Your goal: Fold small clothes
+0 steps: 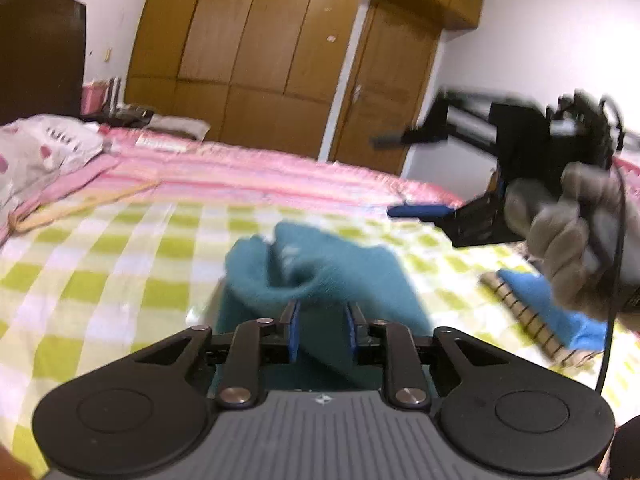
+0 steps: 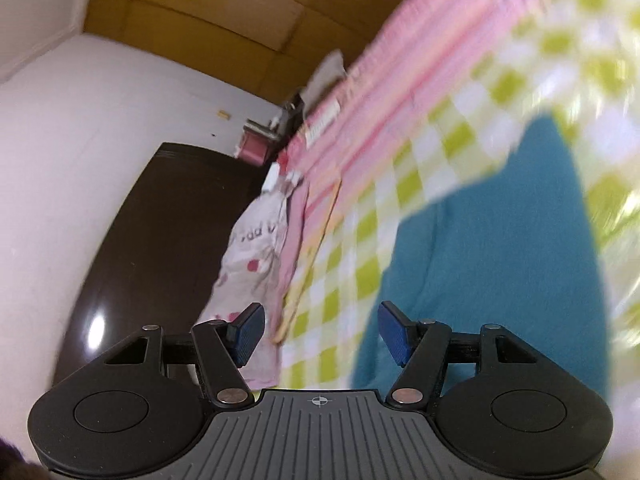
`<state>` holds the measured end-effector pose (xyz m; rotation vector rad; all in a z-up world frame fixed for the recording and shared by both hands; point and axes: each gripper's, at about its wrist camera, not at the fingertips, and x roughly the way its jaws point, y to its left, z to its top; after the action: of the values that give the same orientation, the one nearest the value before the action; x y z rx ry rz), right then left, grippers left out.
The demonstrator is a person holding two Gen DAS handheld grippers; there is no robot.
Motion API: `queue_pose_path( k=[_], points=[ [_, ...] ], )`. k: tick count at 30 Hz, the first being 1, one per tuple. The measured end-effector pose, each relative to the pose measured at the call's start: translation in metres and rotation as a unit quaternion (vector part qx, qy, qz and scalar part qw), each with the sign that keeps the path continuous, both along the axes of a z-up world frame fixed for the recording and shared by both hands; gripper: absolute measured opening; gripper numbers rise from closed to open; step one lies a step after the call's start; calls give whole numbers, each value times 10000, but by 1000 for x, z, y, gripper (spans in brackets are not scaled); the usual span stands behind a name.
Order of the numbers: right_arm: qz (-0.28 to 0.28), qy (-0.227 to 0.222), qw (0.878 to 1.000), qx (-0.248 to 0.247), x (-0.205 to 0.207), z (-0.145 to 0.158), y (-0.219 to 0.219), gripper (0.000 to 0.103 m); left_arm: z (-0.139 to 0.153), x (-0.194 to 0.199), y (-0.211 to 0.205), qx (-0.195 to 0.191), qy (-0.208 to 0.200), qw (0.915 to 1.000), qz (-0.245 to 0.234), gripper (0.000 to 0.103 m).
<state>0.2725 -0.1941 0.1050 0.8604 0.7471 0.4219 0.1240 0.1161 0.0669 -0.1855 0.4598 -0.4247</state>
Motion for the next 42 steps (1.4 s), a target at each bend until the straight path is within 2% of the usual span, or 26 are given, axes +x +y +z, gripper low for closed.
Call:
queue_pose_path(
  k=[5,6,8,11,17,20,23,24,25,26,28,30,33,34,36,39,41,42],
  points=[
    [36,-42,9973,-733,-5,-4,-10,64,14,-7,-2,-73,-190,9996,207,35],
    [83,-5,9966,-818,-2,-7,-7,64,15,-5,-4,-24,-194,9996,187,39],
    [209,131,9953,-939,6,-14,1,64,13,5,-15,220,-215,9994,156,40],
    [535,167,9894,-1338,19,-17,23,64,4,26,-24,351,-97,9992,183,43],
    [947,217,9663,-2384,61,-30,86,65,-33,50,-15,402,646,9955,571,36],
    [1078,360,9474,-2991,75,-45,117,67,-47,52,-6,284,839,9940,644,35],
    [1129,104,9246,-3636,75,-52,140,68,-57,55,-7,425,872,9932,649,33],
    [1101,59,9185,-3799,74,-55,145,63,-60,56,-5,385,911,9930,646,33],
    [1076,45,9134,-3925,75,-56,148,49,-62,56,-3,368,936,9928,648,31],
    [1092,21,9104,-3990,75,-56,149,43,-63,55,0,321,945,9929,651,30],
    [1189,-26,9132,-3897,71,-51,146,29,-61,53,9,10,958,9933,645,26],
    [1229,-20,9232,-3642,67,-41,142,16,-56,49,14,-208,905,9936,643,25],
    [1203,-201,9382,-3237,60,-21,139,8,-51,44,14,-165,791,9945,671,25],
    [1226,-277,9435,-3066,58,-15,139,2,-52,44,14,-170,797,9944,678,24],
    [1337,-340,9520,-2733,57,-8,143,2,-55,46,15,-178,872,9935,702,25],
    [1340,-406,9454,-2944,59,-10,157,2,-63,51,17,-138,1068,9914,746,25],
    [1370,-314,9520,-2718,59,-14,153,2,-67,52,16,-87,1101,9912,736,25],
    [1289,-324,9539,-2692,55,-14,147,7,-68,52,15,-42,1088,9914,723,25]
  ],
)
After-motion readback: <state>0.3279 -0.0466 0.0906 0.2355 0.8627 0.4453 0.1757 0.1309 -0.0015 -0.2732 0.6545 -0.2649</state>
